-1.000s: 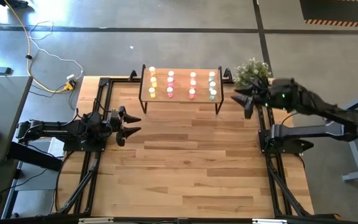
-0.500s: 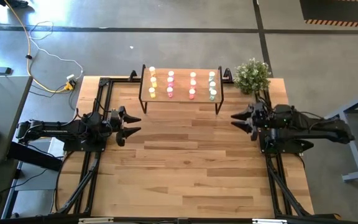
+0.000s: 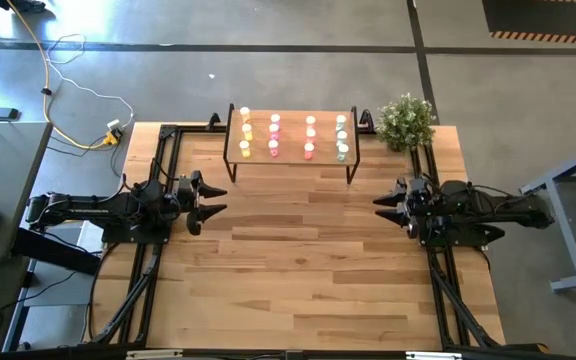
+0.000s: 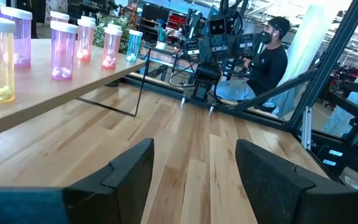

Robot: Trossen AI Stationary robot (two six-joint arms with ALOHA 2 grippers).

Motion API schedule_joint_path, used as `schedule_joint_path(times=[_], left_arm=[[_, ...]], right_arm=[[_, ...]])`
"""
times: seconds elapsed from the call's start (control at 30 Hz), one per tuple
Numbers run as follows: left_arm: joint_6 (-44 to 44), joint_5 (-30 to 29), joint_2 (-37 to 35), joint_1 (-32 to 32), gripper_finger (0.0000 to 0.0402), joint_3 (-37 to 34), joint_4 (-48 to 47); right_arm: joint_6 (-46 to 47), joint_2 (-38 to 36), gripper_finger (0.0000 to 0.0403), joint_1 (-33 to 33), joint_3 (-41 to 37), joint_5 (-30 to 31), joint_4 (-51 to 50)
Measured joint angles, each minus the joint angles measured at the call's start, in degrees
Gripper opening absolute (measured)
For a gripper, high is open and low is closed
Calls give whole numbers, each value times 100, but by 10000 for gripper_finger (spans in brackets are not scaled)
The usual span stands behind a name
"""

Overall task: Pick and place medicine bottles onto shelf by color
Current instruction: Return to Home Position

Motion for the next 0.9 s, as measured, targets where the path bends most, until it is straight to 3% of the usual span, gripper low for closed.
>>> schedule_joint_path(times=[0.17,0.53,0.9], left_arm=[[0,0,0,0,216,0,0],[0,0,0,-1,216,0,0],[0,0,0,-2,216,0,0]], right_arm=[[96,-415,173,31,-289,14,9],[792,-321,173,31,-580,400,-80],[793,-320,173,31,-578,377,-88]])
